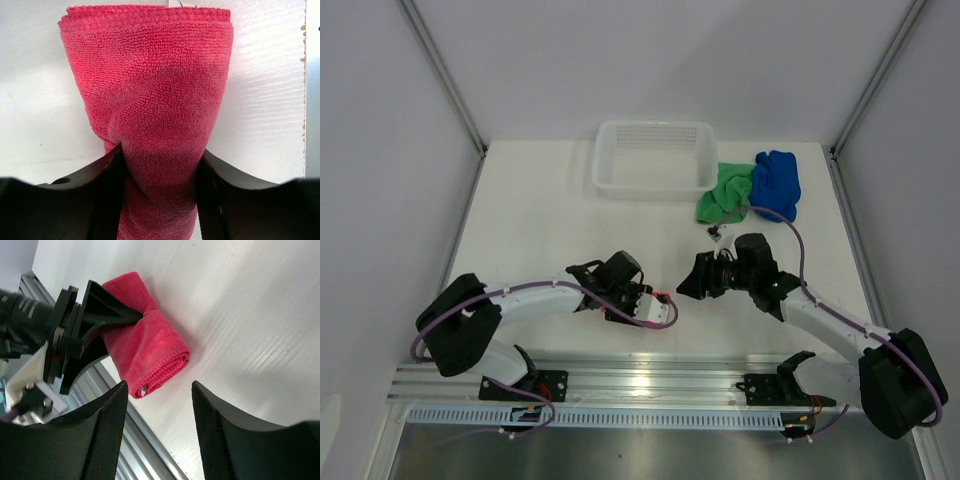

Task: Roll the towels
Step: Roll the towel

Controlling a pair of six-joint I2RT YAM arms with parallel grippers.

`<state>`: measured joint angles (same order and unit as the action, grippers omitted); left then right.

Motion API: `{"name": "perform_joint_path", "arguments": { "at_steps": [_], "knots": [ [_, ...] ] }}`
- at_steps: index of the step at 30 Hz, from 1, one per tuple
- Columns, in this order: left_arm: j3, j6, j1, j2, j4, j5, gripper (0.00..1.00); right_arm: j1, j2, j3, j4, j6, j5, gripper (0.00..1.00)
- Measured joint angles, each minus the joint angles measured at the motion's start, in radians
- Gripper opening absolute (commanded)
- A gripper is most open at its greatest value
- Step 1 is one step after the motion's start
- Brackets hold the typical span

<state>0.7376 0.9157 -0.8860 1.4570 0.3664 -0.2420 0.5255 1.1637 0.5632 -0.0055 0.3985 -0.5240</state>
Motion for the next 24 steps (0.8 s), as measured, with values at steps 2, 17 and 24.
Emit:
{"name": "perform_joint_path", "arguments": {
  "at_steps": [2, 17, 24],
  "knots": [
    [0.003, -0.002, 0.016, 0.000, 0.005, -0.019, 0.51, 0.001, -0.043, -0.024, 0.013, -0.035, 0.004, 0.57],
    [0.072, -0.017, 0.170, -0.004, 0.187, -0.219, 0.48, 0.337, -0.245, -0.174, 0.153, -0.754, 0.086, 0.71],
    [0.075, -0.018, 0.186, -0.004, 0.198, -0.238, 0.50, 0.474, -0.051, -0.215, 0.339, -0.893, 0.202, 0.77]
  ]
}}
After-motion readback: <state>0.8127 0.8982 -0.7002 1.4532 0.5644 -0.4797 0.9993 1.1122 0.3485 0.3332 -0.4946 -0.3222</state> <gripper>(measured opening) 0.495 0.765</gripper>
